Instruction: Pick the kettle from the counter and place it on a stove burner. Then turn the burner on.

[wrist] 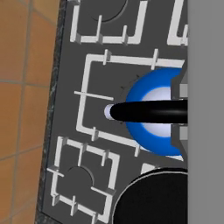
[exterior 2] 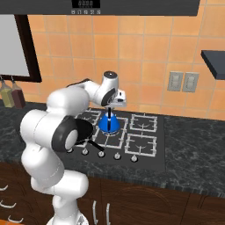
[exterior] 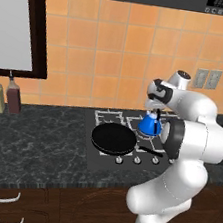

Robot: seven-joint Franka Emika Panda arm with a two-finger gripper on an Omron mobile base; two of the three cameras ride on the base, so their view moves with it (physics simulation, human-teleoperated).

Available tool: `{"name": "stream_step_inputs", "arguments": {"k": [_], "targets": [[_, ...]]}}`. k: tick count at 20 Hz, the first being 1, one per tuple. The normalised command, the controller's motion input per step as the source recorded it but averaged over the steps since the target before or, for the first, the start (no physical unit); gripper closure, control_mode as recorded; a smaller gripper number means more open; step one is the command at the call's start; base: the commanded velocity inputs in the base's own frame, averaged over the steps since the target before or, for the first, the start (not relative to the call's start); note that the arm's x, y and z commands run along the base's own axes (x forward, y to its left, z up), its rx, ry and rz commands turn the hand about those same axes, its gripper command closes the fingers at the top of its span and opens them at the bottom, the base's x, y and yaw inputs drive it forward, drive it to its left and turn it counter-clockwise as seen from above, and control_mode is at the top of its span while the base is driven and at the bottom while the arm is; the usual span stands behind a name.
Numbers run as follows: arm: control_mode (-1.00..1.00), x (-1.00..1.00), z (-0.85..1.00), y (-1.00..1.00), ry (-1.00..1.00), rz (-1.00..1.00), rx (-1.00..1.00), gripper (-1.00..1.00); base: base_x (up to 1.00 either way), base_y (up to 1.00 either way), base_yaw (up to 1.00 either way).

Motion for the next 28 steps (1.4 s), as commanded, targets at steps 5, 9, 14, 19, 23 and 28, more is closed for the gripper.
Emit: {"name": "stream_step_inputs", "arguments": {"k": [5, 9, 14, 19, 23, 28], "targets": [[-1.00, 0.19, -0.24, 0.00, 0.00, 0.00, 0.00, 1.00, 0.00, 0.00, 0.00], [-1.00, 0.20, -0.27, 0.00, -0.01, 0.00, 0.00, 1.00, 0.00, 0.00, 0.00], [-1.00, 0.20, -0.23, 0.00, -0.02, 0.00, 0.00, 1.00, 0.00, 0.00, 0.00], [-1.00, 0.05, -0.16, -0.02, -0.01, 0.00, 0.00, -1.00, 0.00, 0.00, 0.00], [-1.00, 0.00, 0.00, -0.07, 0.00, 0.00, 0.00, -1.00, 0.00, 0.00, 0.00], [-1.00, 0.00, 0.00, 0.00, 0.00, -0.01, 0.00, -1.00, 0.00, 0.00, 0.00]]}}
